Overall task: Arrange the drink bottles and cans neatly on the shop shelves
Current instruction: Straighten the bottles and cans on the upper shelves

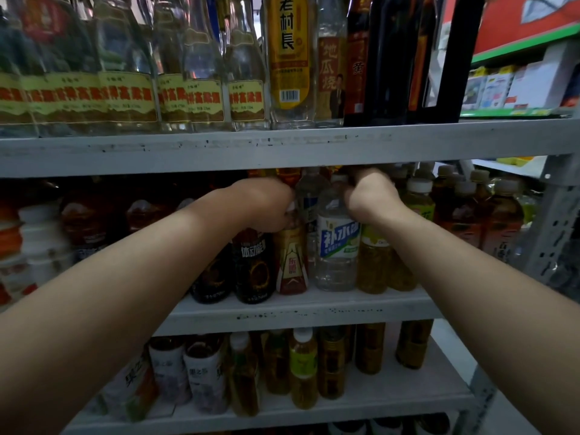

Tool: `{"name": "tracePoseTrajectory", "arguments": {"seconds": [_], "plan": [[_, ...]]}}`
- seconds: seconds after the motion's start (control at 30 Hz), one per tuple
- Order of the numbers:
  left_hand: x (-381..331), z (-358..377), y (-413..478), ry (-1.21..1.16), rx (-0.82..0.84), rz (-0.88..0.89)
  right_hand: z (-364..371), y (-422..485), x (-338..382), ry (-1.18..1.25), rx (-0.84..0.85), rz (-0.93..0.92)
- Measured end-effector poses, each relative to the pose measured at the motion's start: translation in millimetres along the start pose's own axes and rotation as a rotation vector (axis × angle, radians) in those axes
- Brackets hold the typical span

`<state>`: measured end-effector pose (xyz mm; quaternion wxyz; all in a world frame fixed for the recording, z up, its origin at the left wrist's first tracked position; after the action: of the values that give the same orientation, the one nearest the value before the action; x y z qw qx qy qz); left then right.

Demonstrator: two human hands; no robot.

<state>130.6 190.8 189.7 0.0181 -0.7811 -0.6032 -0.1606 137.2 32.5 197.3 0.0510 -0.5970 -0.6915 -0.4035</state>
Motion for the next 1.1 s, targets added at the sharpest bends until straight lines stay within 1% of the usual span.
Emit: {"name": "tracePoseTrajectory", "arguments": {"seconds": [0.2,0.27,0.33,0.37,0.43,0.5,0.57,0.6,0.63,0.67,0.73,0.77,0.8,0.83,0.87,0.9,0.97,1.0,1.07,1.1], "plan": [[0,-2,0,-0.037,-0.053,0.021,1,0,4,-0.024,-0.007,-0.016],[0,-4,-1,-0.058,-0.059,0.047,4,2,9,-0.087,0.029,-0.031],[-1,-5,-4,-0.048,-0.081,0.066,6,2,11,-0.117,0.073,-0.004],[-1,-5,-6,-0.033,-0.098,0.071,6,1,10,-0.103,0.068,0.018],[-2,-4,-10,0.003,-0.151,0.073,2,-8,6,-0.026,-0.008,0.034],[-2,-5,-15,0.030,-0.237,0.068,-4,-25,7,0.007,-0.185,-0.037],[-1,-6,-22,0.036,-0.301,0.062,-6,-54,20,0.048,-0.406,-0.210],[0,-7,-28,0.026,-0.331,0.070,-2,-69,26,0.110,-0.470,-0.277],[0,-10,-37,-0.007,-0.386,0.092,8,-83,30,0.178,-0.486,-0.306],[1,-14,-50,-0.072,-0.480,0.123,22,-94,31,0.234,-0.469,-0.313],[15,-21,-88,-0.238,-0.733,0.125,55,-112,29,0.285,-0.391,-0.276],[30,-17,-108,-0.329,-0.860,0.057,70,-119,26,0.285,-0.358,-0.242],[47,-6,-126,-0.420,-0.942,-0.066,83,-125,23,0.279,-0.333,-0.204],[62,12,-141,-0.508,-0.973,-0.211,94,-127,19,0.269,-0.315,-0.165],[72,31,-152,-0.597,-0.972,-0.342,102,-128,16,0.252,-0.299,-0.128],[77,51,-159,-0.683,-0.953,-0.437,108,-126,16,0.228,-0.283,-0.097],[69,80,-163,-0.801,-0.893,-0.518,111,-123,22,0.147,-0.285,-0.087],[61,89,-161,-0.832,-0.873,-0.527,108,-121,29,0.097,-0.313,-0.131],[48,102,-154,-0.861,-0.833,-0.556,99,-111,46,0.003,-0.355,-0.215],[43,108,-149,-0.855,-0.801,-0.578,95,-101,51,-0.030,-0.341,-0.215]]}}
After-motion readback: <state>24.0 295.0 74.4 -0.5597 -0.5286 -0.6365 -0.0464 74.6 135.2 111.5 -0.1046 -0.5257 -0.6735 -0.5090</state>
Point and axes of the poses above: each hand's wrist, its own y-axis towards the middle knuckle, its own z-axis out of the palm, x = y × z, the point moved 9 cm from there along y, towards the middle knuckle, and after that the axes turned 8 degrees about -z, right-handed, at the moved point
